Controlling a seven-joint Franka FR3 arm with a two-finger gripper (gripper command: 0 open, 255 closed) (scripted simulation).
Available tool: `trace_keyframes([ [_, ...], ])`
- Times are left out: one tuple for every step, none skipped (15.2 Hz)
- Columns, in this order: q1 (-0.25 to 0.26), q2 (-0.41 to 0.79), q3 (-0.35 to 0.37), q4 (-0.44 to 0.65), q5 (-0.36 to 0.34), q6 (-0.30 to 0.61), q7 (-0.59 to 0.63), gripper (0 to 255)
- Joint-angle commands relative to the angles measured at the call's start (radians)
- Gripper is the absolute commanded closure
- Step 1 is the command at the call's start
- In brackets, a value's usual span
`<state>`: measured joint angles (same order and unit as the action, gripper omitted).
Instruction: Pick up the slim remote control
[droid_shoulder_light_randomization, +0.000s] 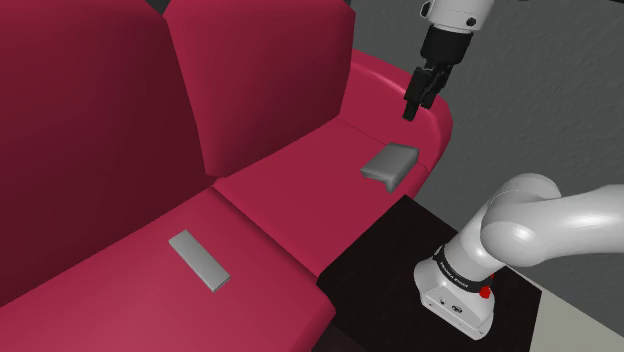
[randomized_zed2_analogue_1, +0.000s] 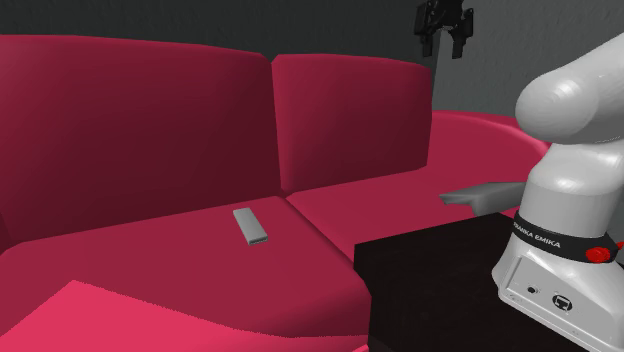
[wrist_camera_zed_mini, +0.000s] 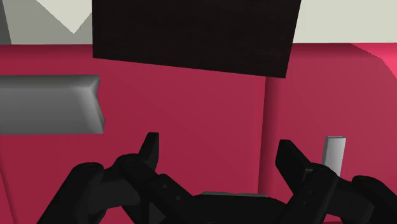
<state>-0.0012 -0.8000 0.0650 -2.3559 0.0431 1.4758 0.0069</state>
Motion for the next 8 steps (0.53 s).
trace_keyframes([
  [0.0,0.0,0.0,0.0,0.0,0.0,0.0,0],
  [0.006,0.01,0.016,-0.017,0.012,0.028,0.014,0],
  [0.011,0.021,0.032,-0.032,0.023,0.057,0.029,0],
  [0.017,0.034,0.048,-0.046,0.035,0.086,0.043,0],
  [0.022,0.048,0.064,-0.059,0.046,0.115,0.057,0],
  [0.028,0.063,0.08,-0.07,0.056,0.145,0.071,0],
  [0.033,0.08,0.097,-0.081,0.066,0.174,0.085,0],
  [0.038,0.099,0.113,-0.09,0.076,0.205,0.098,0],
])
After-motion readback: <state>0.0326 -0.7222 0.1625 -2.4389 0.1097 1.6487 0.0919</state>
